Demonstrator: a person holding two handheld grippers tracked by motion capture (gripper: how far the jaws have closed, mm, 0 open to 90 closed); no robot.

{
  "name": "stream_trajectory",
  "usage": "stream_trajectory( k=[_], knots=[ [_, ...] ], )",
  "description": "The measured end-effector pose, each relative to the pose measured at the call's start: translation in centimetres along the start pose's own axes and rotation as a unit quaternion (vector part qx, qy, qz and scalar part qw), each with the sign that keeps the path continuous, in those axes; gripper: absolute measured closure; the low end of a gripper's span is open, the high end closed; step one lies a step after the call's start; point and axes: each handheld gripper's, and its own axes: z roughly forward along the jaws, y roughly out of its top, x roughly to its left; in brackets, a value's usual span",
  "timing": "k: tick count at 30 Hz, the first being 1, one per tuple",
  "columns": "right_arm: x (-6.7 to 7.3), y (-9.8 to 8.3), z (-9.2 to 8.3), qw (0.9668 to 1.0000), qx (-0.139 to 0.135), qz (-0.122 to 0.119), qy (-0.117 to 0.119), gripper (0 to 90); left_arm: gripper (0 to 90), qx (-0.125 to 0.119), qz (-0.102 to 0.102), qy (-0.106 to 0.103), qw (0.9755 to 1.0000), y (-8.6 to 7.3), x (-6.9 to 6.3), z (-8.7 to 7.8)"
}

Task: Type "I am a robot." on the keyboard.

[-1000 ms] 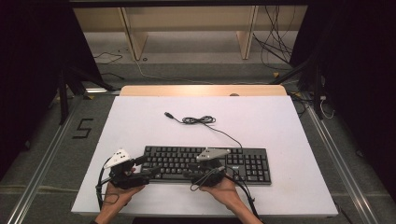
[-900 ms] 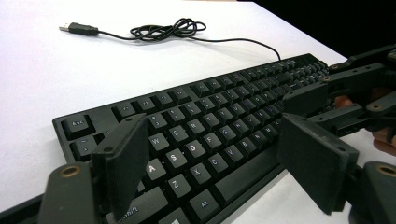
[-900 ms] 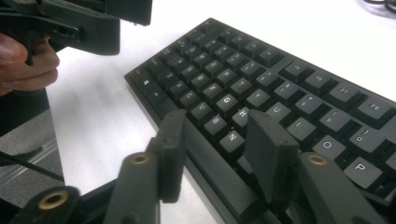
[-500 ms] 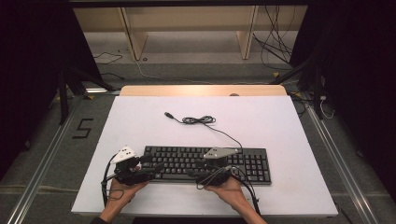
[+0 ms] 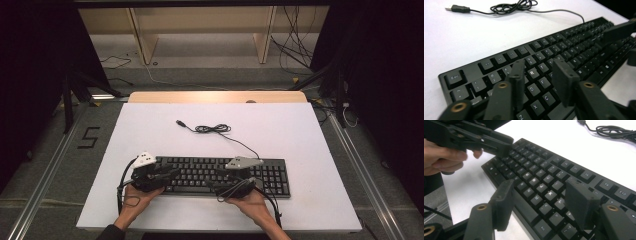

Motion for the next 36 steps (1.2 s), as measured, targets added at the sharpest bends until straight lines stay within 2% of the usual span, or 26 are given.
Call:
stream_trajectory(
  k=[8,12,21,36],
  knots=[
    [0.1,-0.1,-0.3,1.0000,-0.001,-0.002,0.000,40.8,83.2,0.023,0.005,0.005,0.9997,0.5,0.0,1.1],
    [0.2,-0.1,-0.4,1.0000,-0.003,-0.002,0.002,40.2,88.1,0.034,0.012,0.003,0.9993,0.8,-0.1,1.7],
    [0.2,-0.3,-0.7,1.0000,-0.004,-0.002,0.003,39.5,88.8,0.051,0.011,0.005,0.9986,0.9,0.0,2.7],
    [0.3,-0.4,-0.8,1.0000,-0.006,-0.001,0.004,38.0,88.9,0.063,0.009,0.005,0.9980,0.9,0.2,3.3]
  ],
)
